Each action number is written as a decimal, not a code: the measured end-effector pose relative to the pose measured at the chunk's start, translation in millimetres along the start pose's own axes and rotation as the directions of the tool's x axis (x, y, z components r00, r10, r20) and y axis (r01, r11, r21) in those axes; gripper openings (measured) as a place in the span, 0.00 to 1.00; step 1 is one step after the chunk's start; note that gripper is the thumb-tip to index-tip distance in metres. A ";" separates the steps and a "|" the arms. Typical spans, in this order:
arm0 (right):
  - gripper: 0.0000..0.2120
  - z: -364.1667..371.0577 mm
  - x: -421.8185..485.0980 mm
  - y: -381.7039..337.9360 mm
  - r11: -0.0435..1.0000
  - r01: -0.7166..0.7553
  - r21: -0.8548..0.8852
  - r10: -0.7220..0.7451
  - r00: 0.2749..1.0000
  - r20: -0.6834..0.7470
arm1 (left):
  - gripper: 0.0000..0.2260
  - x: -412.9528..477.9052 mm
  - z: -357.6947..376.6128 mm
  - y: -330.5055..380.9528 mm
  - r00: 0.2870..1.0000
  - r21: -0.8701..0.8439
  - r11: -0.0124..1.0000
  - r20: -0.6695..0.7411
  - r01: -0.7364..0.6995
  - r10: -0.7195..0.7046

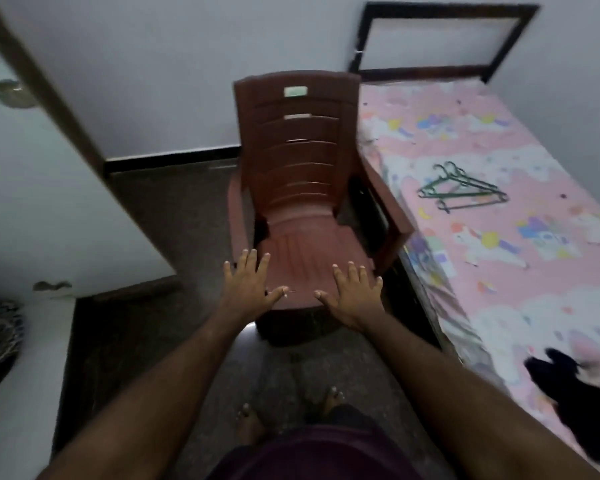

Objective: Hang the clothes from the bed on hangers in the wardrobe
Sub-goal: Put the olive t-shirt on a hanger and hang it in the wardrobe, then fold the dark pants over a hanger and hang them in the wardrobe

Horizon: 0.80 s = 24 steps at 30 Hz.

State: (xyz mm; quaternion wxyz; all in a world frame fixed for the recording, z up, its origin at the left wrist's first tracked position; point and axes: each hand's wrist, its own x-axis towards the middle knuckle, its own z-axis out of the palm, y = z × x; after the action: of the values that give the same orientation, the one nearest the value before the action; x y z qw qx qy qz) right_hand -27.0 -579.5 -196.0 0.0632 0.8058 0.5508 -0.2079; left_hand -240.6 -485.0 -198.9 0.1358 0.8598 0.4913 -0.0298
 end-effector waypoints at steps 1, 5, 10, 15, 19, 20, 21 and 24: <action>0.41 2.5 -7.5 21.0 0.999 -0.040 0.031 0.040 0.999 -0.006 | 0.44 2.9 2.6 16.7 0.999 0.012 0.999 0.005 -0.038 0.038; 0.41 2.9 -38.2 112.2 0.976 -0.162 0.144 0.167 0.986 -0.026 | 0.43 22.6 12.2 107.4 0.988 0.075 0.986 0.054 -0.149 0.145; 0.42 13.5 -84.0 235.2 0.915 -0.309 0.261 0.340 0.937 -0.082 | 0.37 47.4 38.5 251.3 0.955 0.048 0.961 0.131 -0.273 0.265; 0.40 29.5 -127.4 348.1 0.801 -0.473 0.368 0.524 0.850 -0.048 | 0.37 58.9 69.5 388.1 0.904 -0.025 0.921 0.183 -0.389 0.387; 0.38 35.8 -145.0 404.7 0.717 -0.535 0.447 0.618 0.784 -0.053 | 0.36 63.4 81.5 458.3 0.853 -0.096 0.876 0.202 -0.472 0.482; 0.38 36.3 -146.2 416.4 0.694 -0.547 0.468 0.637 0.770 -0.046 | 0.36 68.3 86.7 471.5 0.836 -0.103 0.864 0.219 -0.493 0.503; 0.38 36.9 -146.1 424.2 0.676 -0.556 0.484 0.650 0.759 -0.035 | 0.35 72.7 90.9 479.5 0.821 -0.109 0.854 0.236 -0.508 0.519; 0.37 43.8 -144.5 446.4 0.628 -0.575 0.524 0.680 0.733 -0.012 | 0.33 89.9 106.4 501.3 0.767 -0.141 0.819 0.292 -0.557 0.572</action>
State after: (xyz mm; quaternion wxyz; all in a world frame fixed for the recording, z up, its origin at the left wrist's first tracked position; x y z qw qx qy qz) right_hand 325.1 -890.5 -234.0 -0.1309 0.9528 0.1657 -0.2182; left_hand 242.0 -678.5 -215.4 0.2362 0.9475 0.1820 -0.1158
